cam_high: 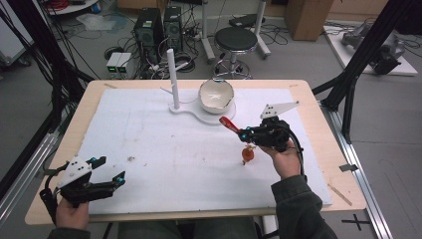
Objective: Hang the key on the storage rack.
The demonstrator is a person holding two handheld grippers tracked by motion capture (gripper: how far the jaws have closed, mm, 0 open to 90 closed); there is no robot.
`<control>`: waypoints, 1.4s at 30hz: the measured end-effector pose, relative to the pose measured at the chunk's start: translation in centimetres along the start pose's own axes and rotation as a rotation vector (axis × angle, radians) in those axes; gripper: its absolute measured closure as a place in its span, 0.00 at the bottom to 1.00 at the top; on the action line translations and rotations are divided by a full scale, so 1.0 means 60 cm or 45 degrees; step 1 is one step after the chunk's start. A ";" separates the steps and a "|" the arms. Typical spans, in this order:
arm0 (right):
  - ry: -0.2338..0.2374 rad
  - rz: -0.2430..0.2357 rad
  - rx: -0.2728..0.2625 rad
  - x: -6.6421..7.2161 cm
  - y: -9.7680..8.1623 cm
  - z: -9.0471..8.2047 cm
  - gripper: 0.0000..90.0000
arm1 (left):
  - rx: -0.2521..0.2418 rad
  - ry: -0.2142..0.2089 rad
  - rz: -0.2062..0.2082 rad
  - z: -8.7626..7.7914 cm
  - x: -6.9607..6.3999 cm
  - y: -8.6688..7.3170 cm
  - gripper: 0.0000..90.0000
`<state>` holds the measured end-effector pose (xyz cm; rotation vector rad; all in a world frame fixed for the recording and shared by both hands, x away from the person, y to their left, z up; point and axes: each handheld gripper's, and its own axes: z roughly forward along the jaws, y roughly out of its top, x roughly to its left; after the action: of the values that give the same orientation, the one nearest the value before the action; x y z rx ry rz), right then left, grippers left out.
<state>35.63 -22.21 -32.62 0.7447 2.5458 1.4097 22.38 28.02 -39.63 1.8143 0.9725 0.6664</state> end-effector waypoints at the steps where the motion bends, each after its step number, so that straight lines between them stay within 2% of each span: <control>1: 0.006 -0.003 -0.004 0.000 0.003 0.002 0.96 | 0.001 0.000 0.001 0.000 0.000 0.000 0.21; 9: 0.013 -0.002 -0.030 0.002 0.024 0.006 0.96 | -0.003 0.003 -0.002 -0.001 0.000 0.000 0.21; 17: 0.010 -0.032 -0.043 0.004 0.048 0.011 0.96 | -0.007 0.007 0.000 -0.002 0.000 0.000 0.21; 36: 0.035 -0.024 -0.057 0.000 0.090 0.033 0.96 | -0.007 0.012 -0.005 0.001 0.001 0.001 0.21; 42: 0.023 -0.030 -0.067 -0.002 0.102 0.041 0.96 | -0.004 0.008 -0.005 0.005 0.002 0.002 0.21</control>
<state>38.74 -17.72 -28.93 0.6948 2.5113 1.4765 22.70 27.94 -39.61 1.8079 0.9781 0.6717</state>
